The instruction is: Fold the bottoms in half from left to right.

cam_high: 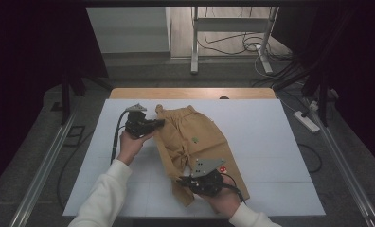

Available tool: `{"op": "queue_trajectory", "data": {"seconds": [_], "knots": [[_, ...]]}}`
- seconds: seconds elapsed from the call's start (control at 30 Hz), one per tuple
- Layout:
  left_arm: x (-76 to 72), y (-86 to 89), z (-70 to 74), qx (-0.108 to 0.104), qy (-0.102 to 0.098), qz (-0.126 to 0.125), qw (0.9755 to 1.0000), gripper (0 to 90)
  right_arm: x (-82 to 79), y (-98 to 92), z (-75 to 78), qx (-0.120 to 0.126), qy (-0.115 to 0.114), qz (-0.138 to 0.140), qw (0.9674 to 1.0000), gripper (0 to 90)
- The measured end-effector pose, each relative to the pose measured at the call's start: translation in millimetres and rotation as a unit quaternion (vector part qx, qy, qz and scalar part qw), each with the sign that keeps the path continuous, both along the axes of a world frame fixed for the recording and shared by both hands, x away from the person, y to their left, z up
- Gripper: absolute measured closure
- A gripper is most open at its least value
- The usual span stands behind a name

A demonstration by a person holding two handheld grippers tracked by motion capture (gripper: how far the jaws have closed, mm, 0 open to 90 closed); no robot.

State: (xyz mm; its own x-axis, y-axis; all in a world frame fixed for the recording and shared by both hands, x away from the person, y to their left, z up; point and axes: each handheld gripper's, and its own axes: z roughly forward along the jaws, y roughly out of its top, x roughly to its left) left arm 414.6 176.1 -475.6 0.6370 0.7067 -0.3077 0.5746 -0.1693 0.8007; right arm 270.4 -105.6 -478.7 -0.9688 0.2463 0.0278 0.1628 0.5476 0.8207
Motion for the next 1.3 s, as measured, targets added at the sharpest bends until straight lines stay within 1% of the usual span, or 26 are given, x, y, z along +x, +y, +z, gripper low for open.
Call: {"op": "queue_trajectory", "data": {"seconds": [0.4,0.6,1.03,1.3], "knots": [[-1.5,-8.7,1.0,0.003,-0.009,-0.005,0.9999,86.1,0.2,-14.9,-0.9,-0.002,0.001,-0.012,0.9999,86.3],[-2.0,-11.0,1.6,0.001,-0.011,-0.007,0.9999,86.0,1.6,-23.4,-0.3,-0.001,0.0,-0.021,0.9998,86.3],[-1.4,-28.1,3.8,-0.002,-0.019,-0.02,0.9996,86.0,0.0,-46.2,2.7,0.001,0.0,-0.041,0.9992,86.3],[-1.0,-35.7,4.5,-0.001,-0.023,-0.028,0.9993,86.0,-3.1,-54.5,4.0,0.003,-0.002,-0.048,0.9989,86.3]]}}
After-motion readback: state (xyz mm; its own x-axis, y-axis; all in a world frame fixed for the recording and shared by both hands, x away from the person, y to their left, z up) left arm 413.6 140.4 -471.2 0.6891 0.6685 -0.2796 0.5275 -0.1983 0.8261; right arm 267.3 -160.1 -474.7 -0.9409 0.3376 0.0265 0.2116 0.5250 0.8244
